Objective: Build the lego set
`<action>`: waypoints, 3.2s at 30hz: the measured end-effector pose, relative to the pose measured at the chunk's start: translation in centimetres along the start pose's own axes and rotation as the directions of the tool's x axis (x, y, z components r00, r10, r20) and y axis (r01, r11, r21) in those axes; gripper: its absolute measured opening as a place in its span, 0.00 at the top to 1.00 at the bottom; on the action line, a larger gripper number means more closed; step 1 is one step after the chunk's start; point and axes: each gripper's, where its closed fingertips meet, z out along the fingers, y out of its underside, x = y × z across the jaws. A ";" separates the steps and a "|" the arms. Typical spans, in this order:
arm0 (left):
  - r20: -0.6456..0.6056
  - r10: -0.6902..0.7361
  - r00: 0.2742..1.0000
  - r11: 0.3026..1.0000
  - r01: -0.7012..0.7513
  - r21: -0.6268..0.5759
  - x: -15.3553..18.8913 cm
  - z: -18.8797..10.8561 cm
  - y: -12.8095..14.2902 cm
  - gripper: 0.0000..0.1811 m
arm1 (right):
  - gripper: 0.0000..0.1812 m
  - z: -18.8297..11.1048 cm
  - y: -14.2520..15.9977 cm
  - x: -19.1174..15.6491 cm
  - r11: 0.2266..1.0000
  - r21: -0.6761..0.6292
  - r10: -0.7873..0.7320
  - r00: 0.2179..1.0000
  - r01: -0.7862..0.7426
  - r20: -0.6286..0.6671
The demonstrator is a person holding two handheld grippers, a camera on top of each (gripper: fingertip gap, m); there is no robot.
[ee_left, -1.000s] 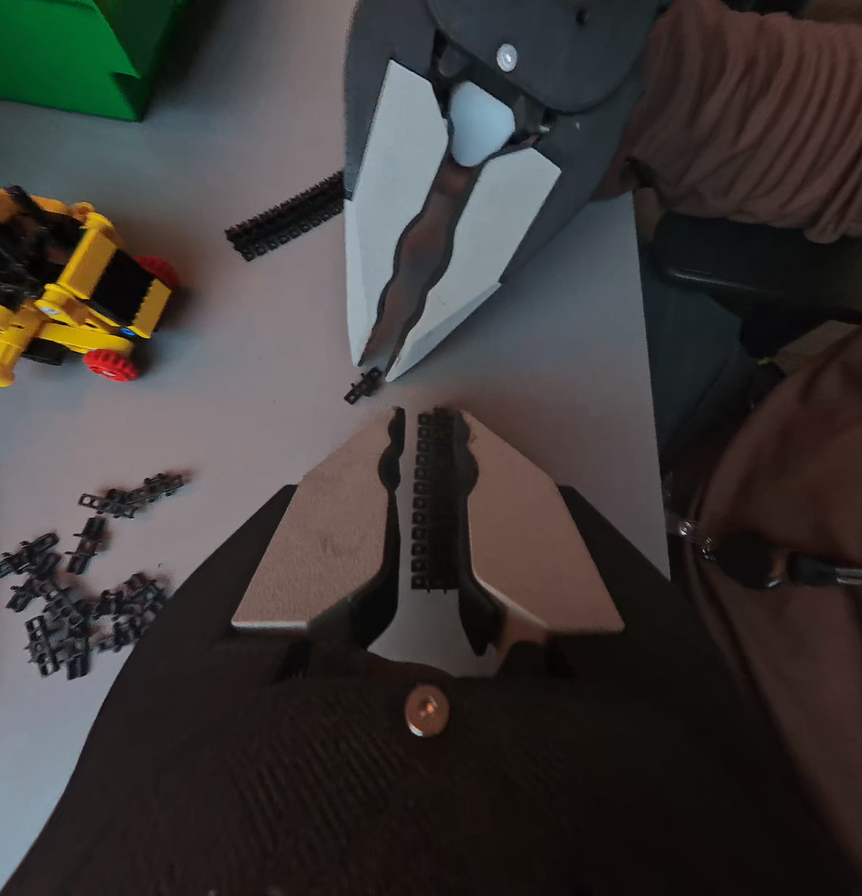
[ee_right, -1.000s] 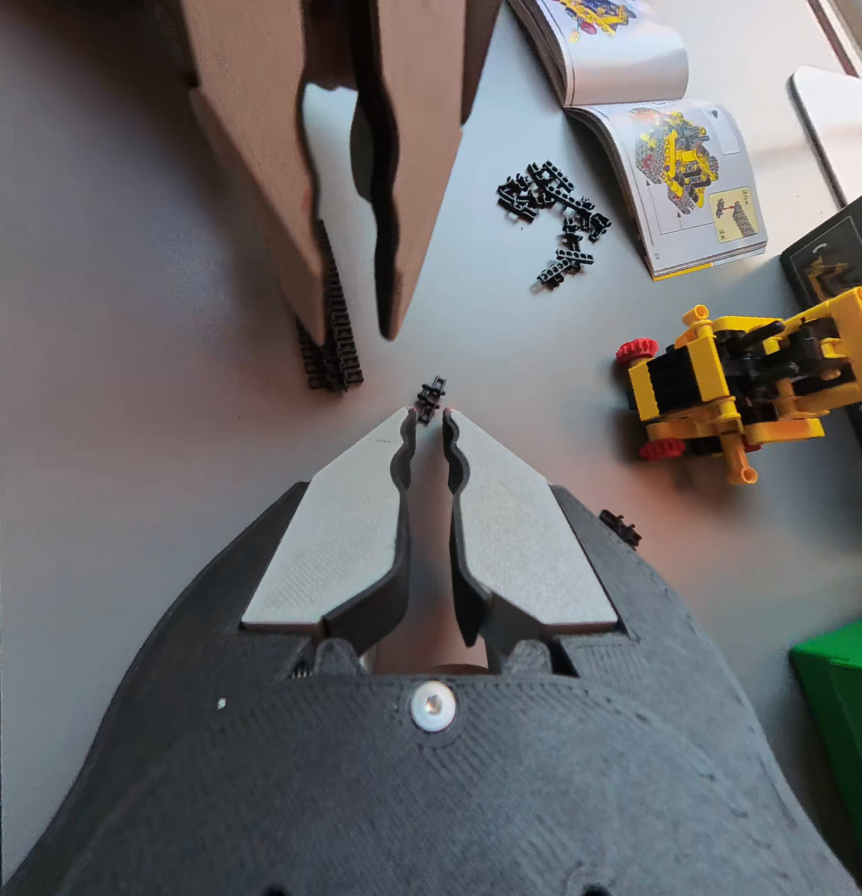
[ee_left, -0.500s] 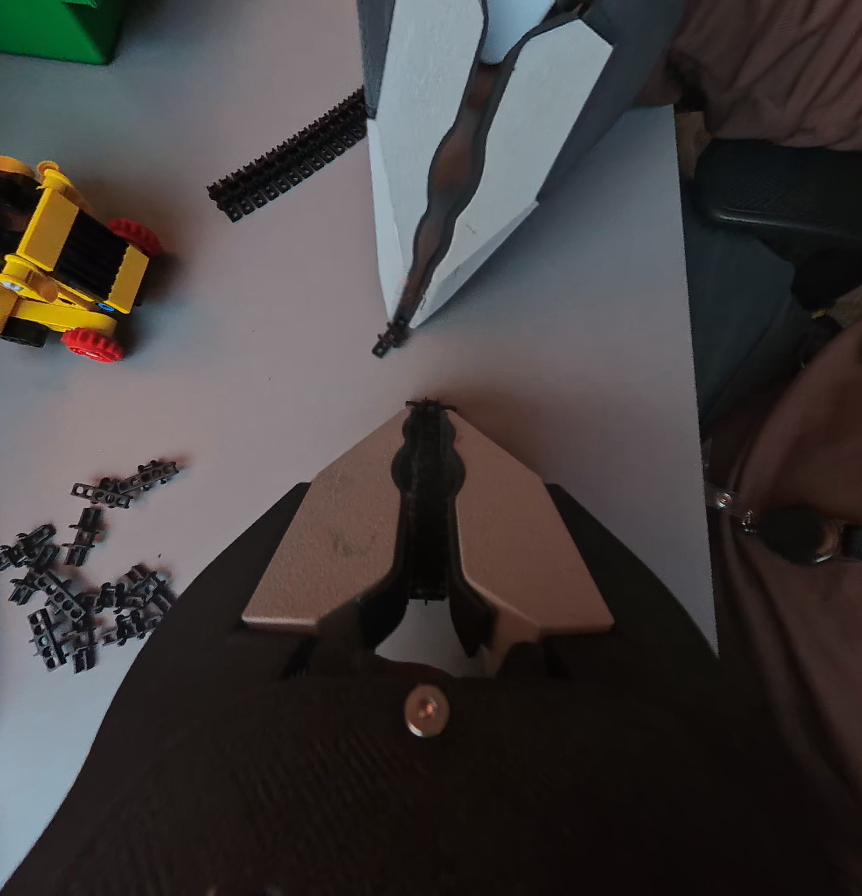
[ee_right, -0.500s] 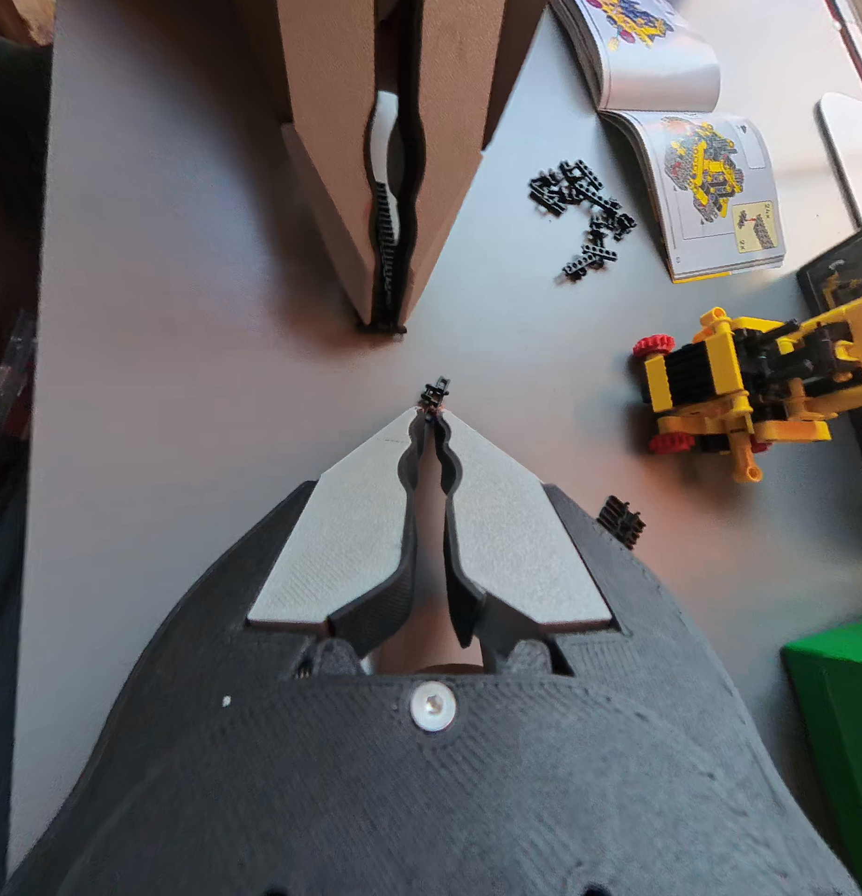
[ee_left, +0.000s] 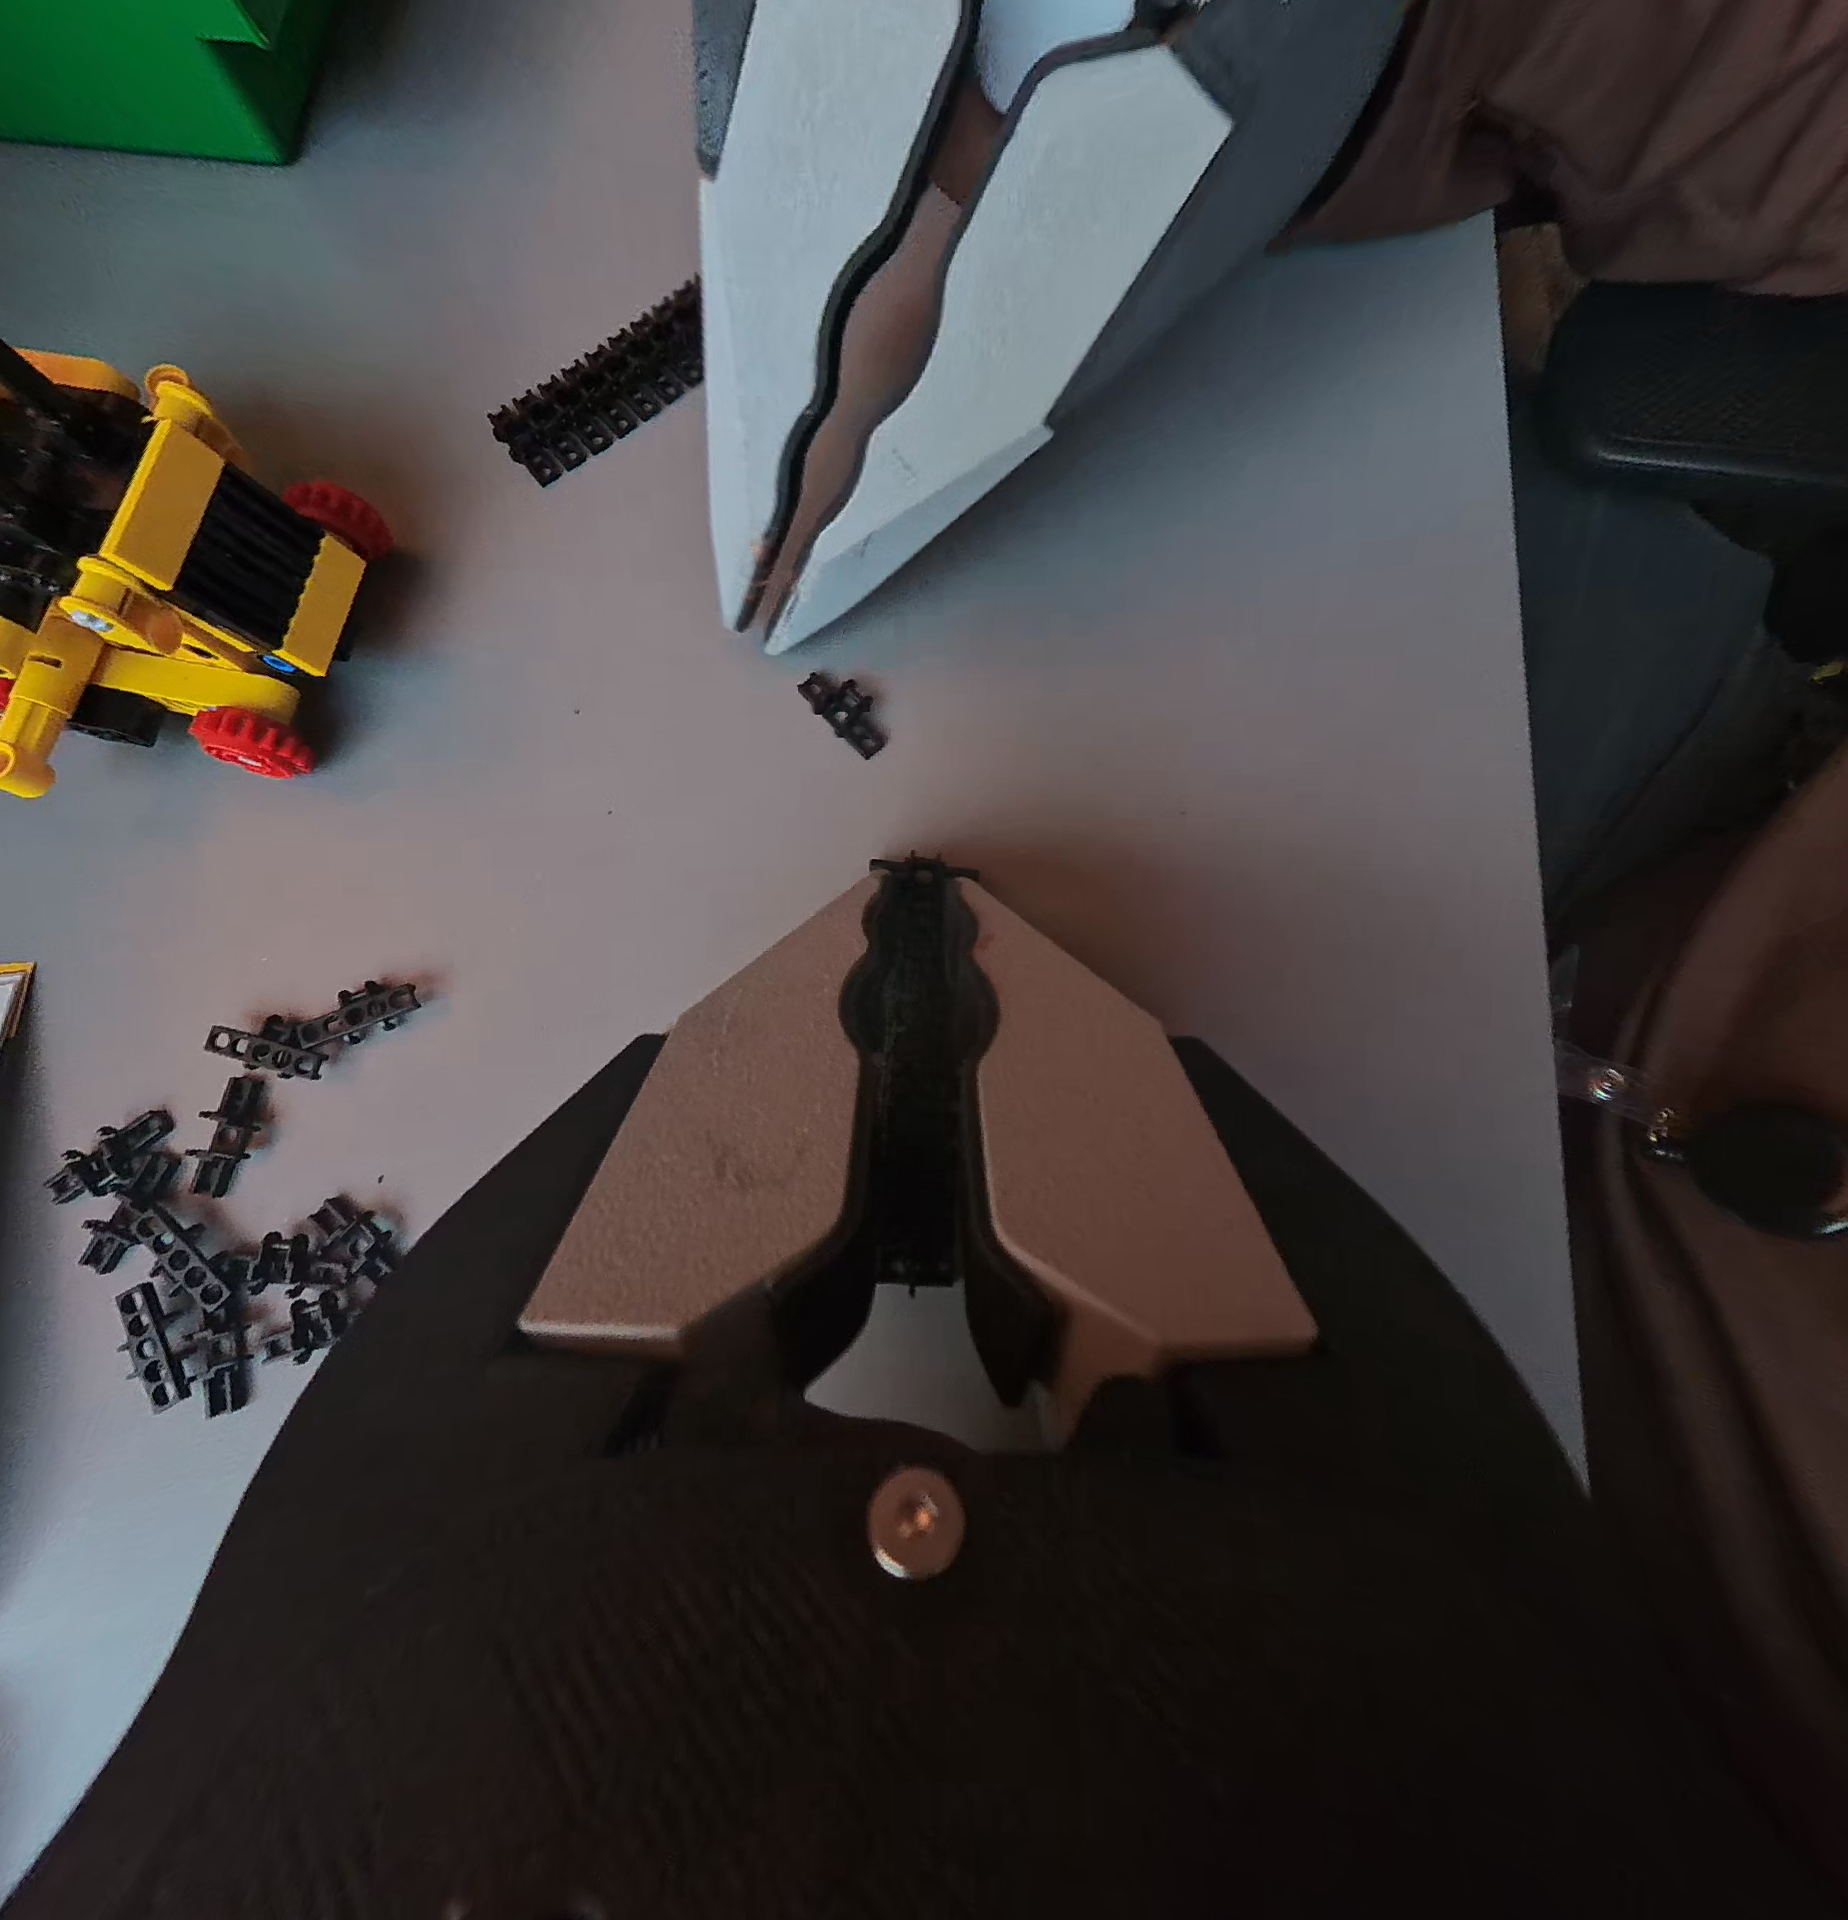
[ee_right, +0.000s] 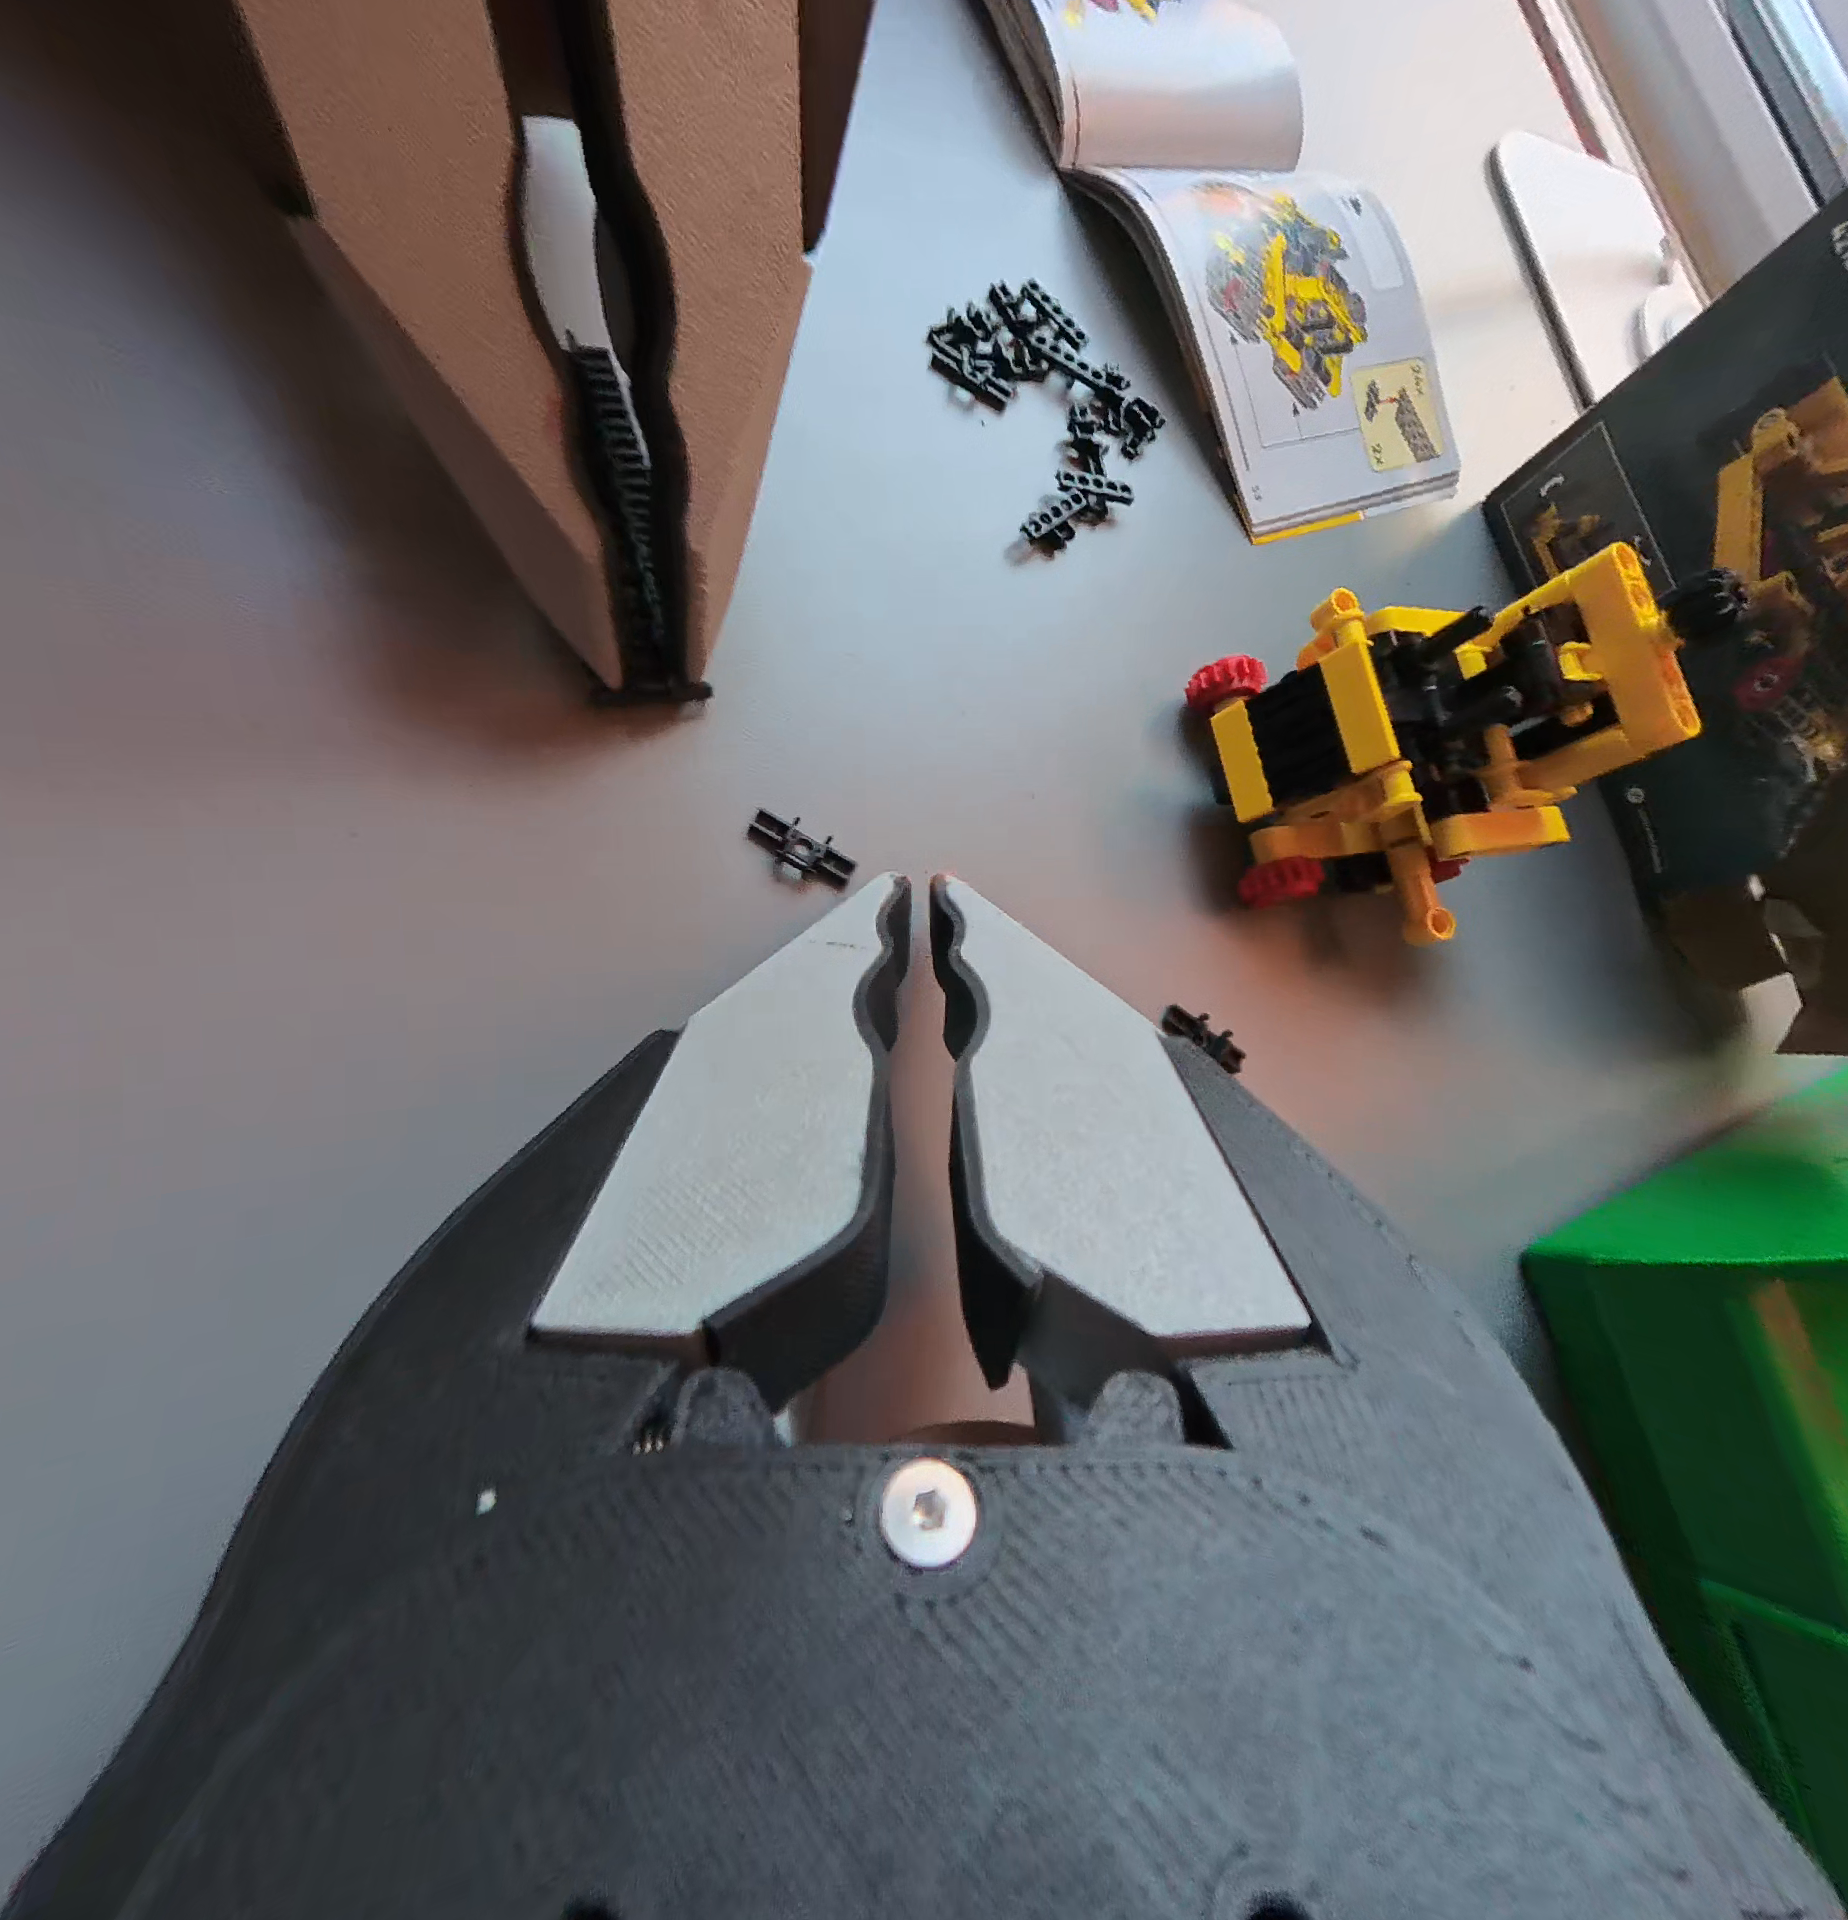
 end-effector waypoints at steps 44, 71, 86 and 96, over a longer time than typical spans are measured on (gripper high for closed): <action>0.009 -0.032 0.999 0.999 0.032 -0.005 -0.9 -0.7 0.5 0.93 | 0.97 -0.3 -1.0 -2.5 0.992 0.012 0.126 0.980 -0.129 0.157; 0.004 -0.031 0.999 1.000 0.031 0.000 -0.8 -0.6 0.4 0.94 | 0.97 0.1 -0.8 -2.3 0.978 -0.047 0.204 0.979 -0.203 0.021; -0.007 -0.024 1.000 0.999 0.024 0.023 -0.6 -0.8 0.0 0.93 | 0.99 -0.5 -1.6 -3.3 0.986 0.017 0.160 0.977 -0.164 0.140; -0.011 -0.017 1.000 1.000 0.017 0.017 -0.4 -0.4 0.1 0.97 | 0.99 -0.1 -1.5 -4.2 0.999 0.016 0.038 0.981 -0.041 0.188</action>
